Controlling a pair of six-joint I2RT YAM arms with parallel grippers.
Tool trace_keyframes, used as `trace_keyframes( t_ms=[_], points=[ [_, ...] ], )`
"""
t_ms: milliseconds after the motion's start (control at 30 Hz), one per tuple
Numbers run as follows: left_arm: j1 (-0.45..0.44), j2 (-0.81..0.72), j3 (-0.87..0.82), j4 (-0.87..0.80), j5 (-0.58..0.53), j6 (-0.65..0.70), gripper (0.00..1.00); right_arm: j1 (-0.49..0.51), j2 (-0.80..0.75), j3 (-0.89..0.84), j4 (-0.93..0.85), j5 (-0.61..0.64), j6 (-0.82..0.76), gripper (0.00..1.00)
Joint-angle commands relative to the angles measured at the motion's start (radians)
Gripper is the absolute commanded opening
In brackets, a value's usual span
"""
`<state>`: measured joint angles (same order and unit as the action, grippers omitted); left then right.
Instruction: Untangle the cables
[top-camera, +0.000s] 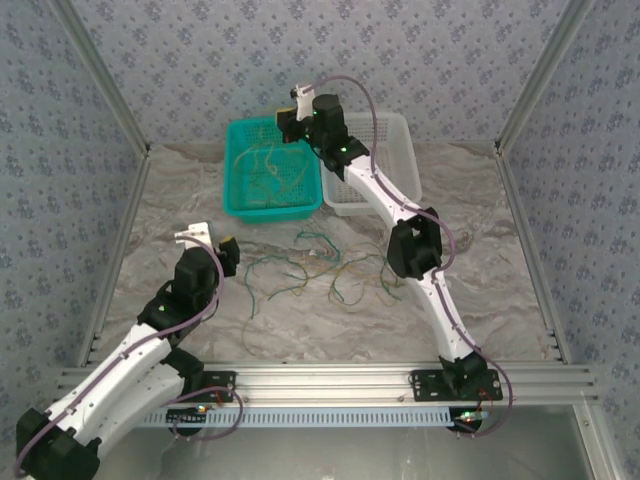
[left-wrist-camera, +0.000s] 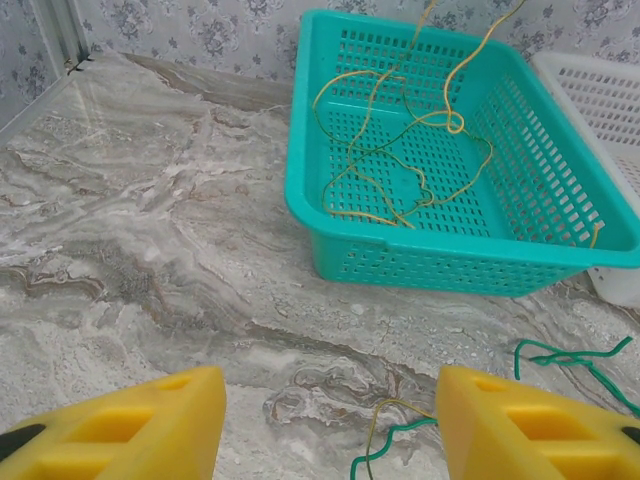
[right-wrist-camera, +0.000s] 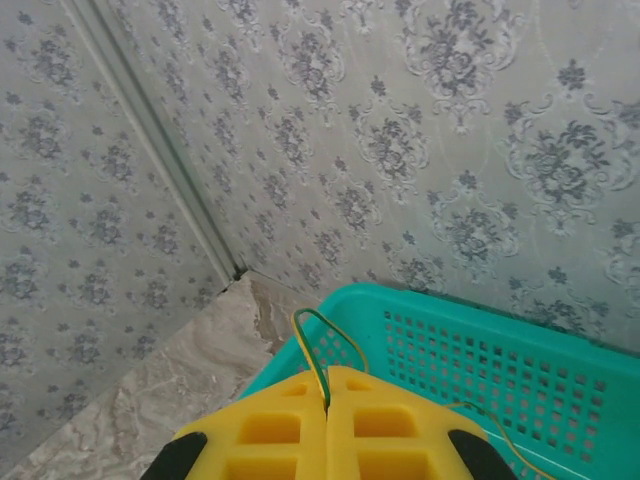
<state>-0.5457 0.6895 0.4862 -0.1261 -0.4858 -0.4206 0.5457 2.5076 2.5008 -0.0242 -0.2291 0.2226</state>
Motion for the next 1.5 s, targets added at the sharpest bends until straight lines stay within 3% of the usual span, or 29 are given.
trace_keyframes(
  t_ms=[0,233,433,567,700,833,1000,1100,1167,1367,1467],
  points=[
    [-0.003,0.002,0.015,-0.001,0.001,0.005,0.58,0.012,-0.041,0.017,-0.044,0.079,-0.035,0.0],
    [-0.003,0.055,0.035,0.02,0.01,0.008,0.58,0.043,-0.02,0.023,-0.231,0.153,-0.068,0.03],
    [-0.003,0.151,0.067,0.039,0.027,-0.015,0.58,0.08,-0.002,0.054,-0.404,0.271,-0.057,0.3],
    [-0.002,0.197,0.088,0.038,0.022,-0.029,0.58,0.085,-0.003,0.086,-0.52,0.319,-0.051,0.62],
    [-0.002,0.235,0.114,0.027,0.037,-0.03,0.58,0.086,-0.025,0.173,-0.663,0.332,-0.07,0.68],
    [0.001,0.284,0.153,0.008,0.078,-0.027,0.59,0.107,-0.131,0.146,-0.715,0.326,-0.109,0.73],
    [0.0,0.34,0.208,-0.015,0.154,-0.012,0.62,0.099,-0.38,-0.15,-0.66,0.319,-0.042,0.71],
    [-0.006,0.353,0.232,-0.032,0.188,0.016,0.7,0.105,-0.598,-0.512,-0.477,0.311,-0.049,0.71],
    [-0.019,0.359,0.242,-0.035,0.221,0.06,0.71,0.11,-0.749,-0.755,-0.339,0.298,-0.053,0.72],
    [-0.136,0.396,0.248,-0.082,0.26,0.139,0.77,0.091,-1.181,-1.413,-0.019,0.257,-0.044,0.75],
    [-0.21,0.404,0.221,-0.058,0.285,0.151,0.78,0.013,-1.287,-1.541,-0.096,0.257,0.049,0.77]
  ],
)
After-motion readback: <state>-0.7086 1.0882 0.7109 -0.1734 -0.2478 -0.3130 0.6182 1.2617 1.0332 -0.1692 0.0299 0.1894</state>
